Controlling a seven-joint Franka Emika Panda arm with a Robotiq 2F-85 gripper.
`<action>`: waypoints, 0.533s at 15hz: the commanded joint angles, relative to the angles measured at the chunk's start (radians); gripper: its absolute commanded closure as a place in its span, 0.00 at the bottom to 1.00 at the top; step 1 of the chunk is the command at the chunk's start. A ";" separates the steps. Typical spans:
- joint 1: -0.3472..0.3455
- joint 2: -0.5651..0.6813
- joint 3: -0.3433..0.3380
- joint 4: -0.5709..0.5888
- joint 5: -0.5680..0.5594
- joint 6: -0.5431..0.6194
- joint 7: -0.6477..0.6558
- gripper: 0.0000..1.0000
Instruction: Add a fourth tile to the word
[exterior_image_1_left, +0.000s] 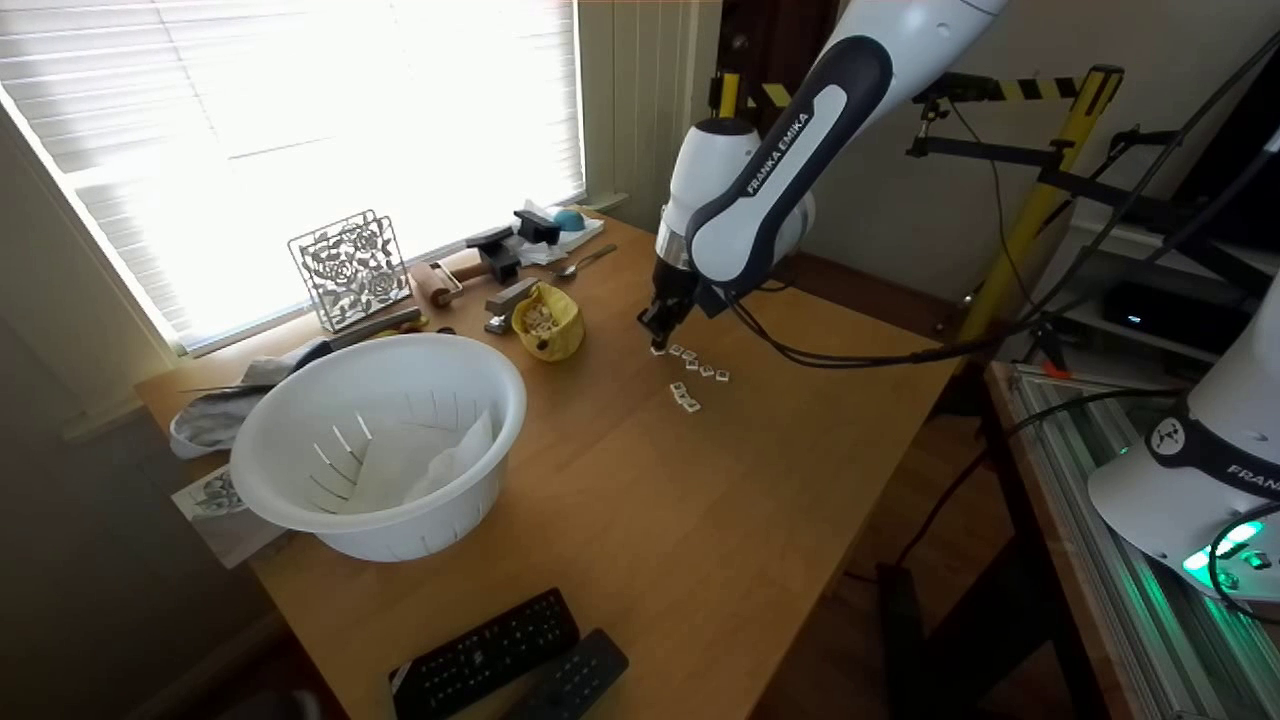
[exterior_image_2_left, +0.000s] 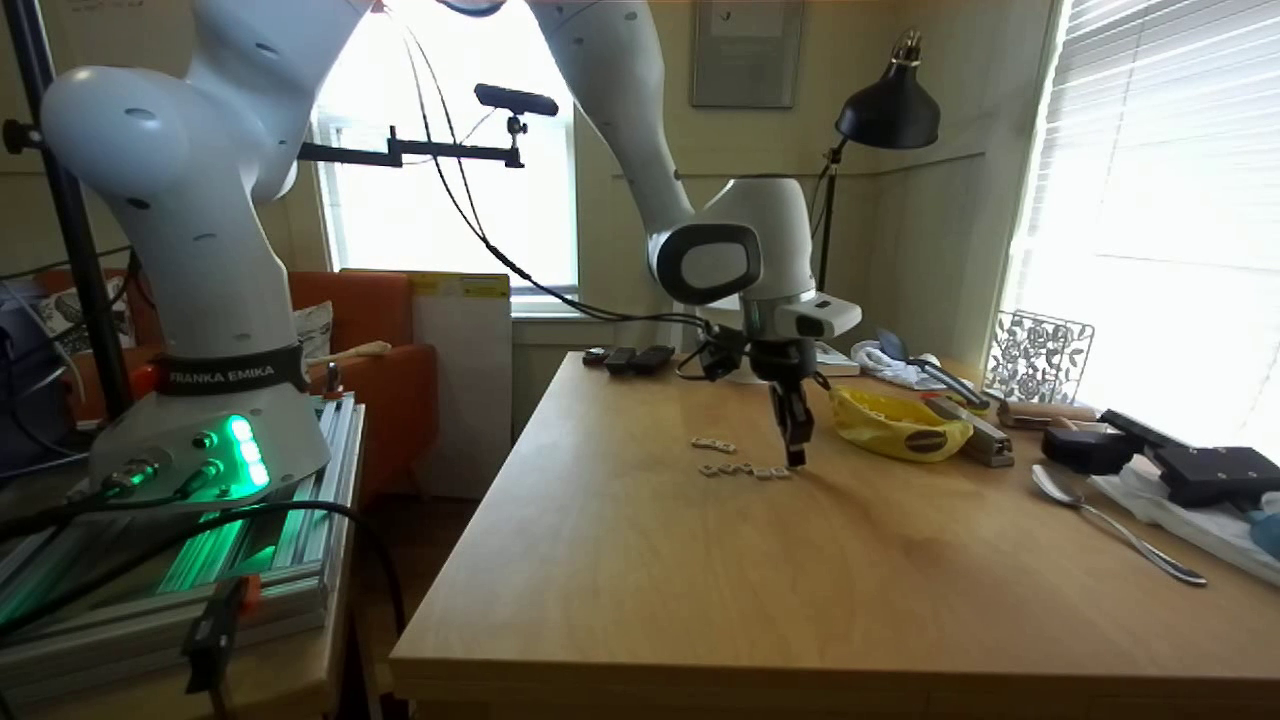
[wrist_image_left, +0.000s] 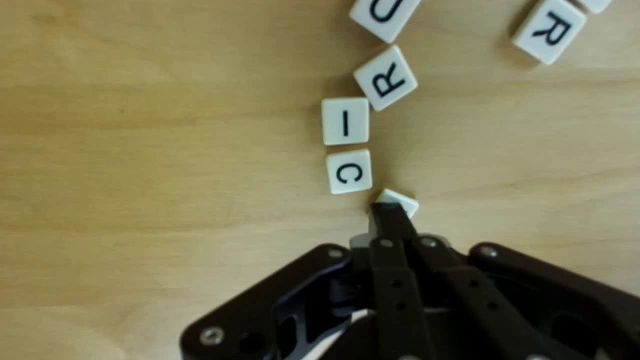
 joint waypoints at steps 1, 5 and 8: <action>0.021 0.015 -0.013 -0.007 0.013 -0.025 0.008 1.00; 0.045 -0.004 -0.034 -0.027 0.008 -0.047 0.024 1.00; 0.063 -0.020 -0.049 -0.045 0.005 -0.064 0.036 1.00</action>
